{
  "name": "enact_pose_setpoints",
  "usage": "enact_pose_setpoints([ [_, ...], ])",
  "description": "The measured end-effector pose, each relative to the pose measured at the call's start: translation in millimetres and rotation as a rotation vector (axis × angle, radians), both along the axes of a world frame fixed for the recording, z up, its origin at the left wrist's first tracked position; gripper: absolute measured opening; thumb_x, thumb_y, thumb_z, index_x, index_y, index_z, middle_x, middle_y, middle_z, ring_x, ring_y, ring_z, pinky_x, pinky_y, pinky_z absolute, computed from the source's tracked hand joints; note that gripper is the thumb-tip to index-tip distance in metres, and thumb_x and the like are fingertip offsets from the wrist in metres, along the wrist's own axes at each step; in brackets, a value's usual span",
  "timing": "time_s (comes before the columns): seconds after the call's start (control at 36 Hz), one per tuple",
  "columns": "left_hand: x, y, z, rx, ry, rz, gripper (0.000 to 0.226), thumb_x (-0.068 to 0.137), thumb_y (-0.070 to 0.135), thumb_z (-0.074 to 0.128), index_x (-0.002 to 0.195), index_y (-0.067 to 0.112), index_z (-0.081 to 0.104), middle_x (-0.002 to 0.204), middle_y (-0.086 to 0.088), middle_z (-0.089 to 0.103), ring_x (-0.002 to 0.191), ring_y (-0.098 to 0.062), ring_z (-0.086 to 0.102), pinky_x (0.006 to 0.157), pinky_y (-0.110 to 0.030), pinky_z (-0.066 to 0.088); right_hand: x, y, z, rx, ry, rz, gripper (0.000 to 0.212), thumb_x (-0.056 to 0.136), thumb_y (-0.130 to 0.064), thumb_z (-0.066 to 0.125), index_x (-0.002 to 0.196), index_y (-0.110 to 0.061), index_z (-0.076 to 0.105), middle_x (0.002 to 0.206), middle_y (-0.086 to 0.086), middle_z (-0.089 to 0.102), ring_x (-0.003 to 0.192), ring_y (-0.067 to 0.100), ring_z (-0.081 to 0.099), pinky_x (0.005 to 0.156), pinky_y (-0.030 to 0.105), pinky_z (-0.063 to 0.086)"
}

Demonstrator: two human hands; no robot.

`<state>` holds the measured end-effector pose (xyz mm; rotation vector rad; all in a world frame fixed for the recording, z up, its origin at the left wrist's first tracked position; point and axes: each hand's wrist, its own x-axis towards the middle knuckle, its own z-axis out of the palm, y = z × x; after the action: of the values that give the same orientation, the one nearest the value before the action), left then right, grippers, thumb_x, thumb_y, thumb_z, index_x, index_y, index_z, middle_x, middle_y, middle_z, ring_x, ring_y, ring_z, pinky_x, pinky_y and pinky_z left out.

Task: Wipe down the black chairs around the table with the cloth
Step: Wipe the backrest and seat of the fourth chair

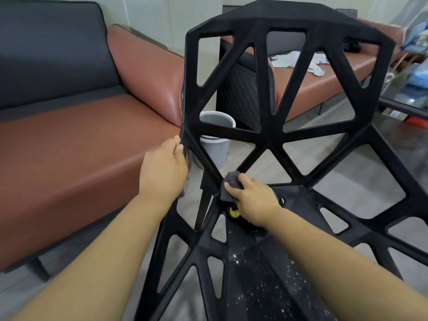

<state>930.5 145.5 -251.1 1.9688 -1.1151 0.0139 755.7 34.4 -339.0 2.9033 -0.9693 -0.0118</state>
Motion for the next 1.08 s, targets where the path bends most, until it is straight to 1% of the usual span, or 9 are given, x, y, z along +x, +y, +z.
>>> enact_pose_setpoints([
  [0.11, -1, 3, 2, -0.001, 0.015, -0.007, 0.036, 0.099, 0.021, 0.04, 0.13, 0.011, 0.055, 0.115, -0.011, 0.066, 0.101, -0.031, 0.06, 0.088, -0.037, 0.047, 18, 10, 20, 0.053, -0.192, -0.068, 0.049, 0.098, -0.033, 0.044, 0.146, -0.029, 0.033, 0.134, 0.007, 0.033, 0.106, 0.032, 0.05, 0.079, 0.039, 0.048],
  [0.28, 1, 30, -8, 0.056, -0.054, -0.046, 0.026, 0.099, 0.025, 0.041, 0.11, 0.014, 0.062, 0.074, -0.004, 0.065, 0.062, -0.022, 0.058, 0.054, -0.032, 0.042, 71, 11, 72, -0.049, -0.833, 0.041, 0.051, 0.088, -0.026, 0.057, 0.136, -0.012, 0.051, 0.115, 0.021, 0.048, 0.085, 0.036, 0.056, 0.067, 0.039, 0.052],
  [0.47, -6, 31, -14, 0.009, -0.022, -0.041, 0.024, 0.098, 0.022, 0.043, 0.105, 0.01, 0.062, 0.076, -0.002, 0.067, 0.064, -0.018, 0.058, 0.059, -0.032, 0.044, 78, 3, 58, -0.059, -0.697, 0.141, 0.054, 0.081, -0.017, 0.062, 0.134, -0.012, 0.054, 0.105, 0.023, 0.051, 0.069, 0.035, 0.053, 0.051, 0.031, 0.043],
  [0.56, -9, 19, -13, -0.011, 0.0, -0.04, 0.022, 0.098, 0.021, 0.044, 0.101, 0.008, 0.061, 0.073, 0.0, 0.062, 0.062, -0.018, 0.053, 0.059, -0.03, 0.038, 48, -6, 31, 0.003, -0.52, 0.032, 0.053, 0.088, -0.021, 0.06, 0.14, -0.018, 0.046, 0.12, 0.02, 0.046, 0.087, 0.039, 0.054, 0.064, 0.042, 0.051],
  [0.67, -9, -2, -13, -0.021, 0.033, -0.057, 0.024, 0.098, 0.021, 0.043, 0.11, 0.009, 0.061, 0.087, -0.001, 0.064, 0.076, -0.019, 0.055, 0.067, -0.026, 0.035, -1, -15, -4, 0.122, -0.13, -0.179, 0.051, 0.097, -0.033, 0.045, 0.147, -0.032, 0.032, 0.142, 0.008, 0.03, 0.114, 0.035, 0.046, 0.084, 0.04, 0.048],
  [0.81, -13, -38, -12, -0.006, 0.092, -0.088, 0.024, 0.099, 0.023, 0.042, 0.108, 0.012, 0.061, 0.09, 0.006, 0.061, 0.085, -0.017, 0.055, 0.07, -0.027, 0.037, -10, -34, 3, 0.25, -0.192, -0.353, 0.047, 0.097, -0.037, 0.046, 0.144, -0.031, 0.038, 0.135, 0.005, 0.034, 0.113, 0.033, 0.049, 0.088, 0.042, 0.047],
  [0.97, -17, -81, -12, 0.015, -0.004, -0.143, 0.025, 0.1, 0.022, 0.04, 0.102, 0.009, 0.062, 0.094, -0.008, 0.064, 0.088, -0.025, 0.056, 0.075, -0.037, 0.043, 10, -59, 58, 0.244, -0.82, -0.386, 0.048, 0.095, -0.03, 0.054, 0.141, -0.026, 0.041, 0.116, 0.002, 0.038, 0.101, 0.023, 0.049, 0.091, 0.035, 0.043],
  [1.03, -18, -90, -13, 0.012, -0.07, -0.154, 0.026, 0.1, 0.02, 0.039, 0.098, 0.009, 0.062, 0.092, -0.007, 0.063, 0.086, -0.024, 0.055, 0.075, -0.036, 0.042, 22, -68, 79, 0.172, -0.856, -0.334, 0.049, 0.096, -0.03, 0.053, 0.143, -0.025, 0.039, 0.12, 0.003, 0.04, 0.102, 0.019, 0.046, 0.089, 0.03, 0.039],
  [1.08, -18, -97, -15, 0.006, -0.112, -0.169, 0.027, 0.1, 0.018, 0.038, 0.101, 0.008, 0.063, 0.096, -0.007, 0.063, 0.089, -0.024, 0.054, 0.075, -0.034, 0.041, 37, -78, 92, 0.124, -0.824, -0.29, 0.05, 0.097, -0.031, 0.051, 0.145, -0.025, 0.037, 0.125, 0.005, 0.04, 0.108, 0.023, 0.047, 0.094, 0.037, 0.041],
])
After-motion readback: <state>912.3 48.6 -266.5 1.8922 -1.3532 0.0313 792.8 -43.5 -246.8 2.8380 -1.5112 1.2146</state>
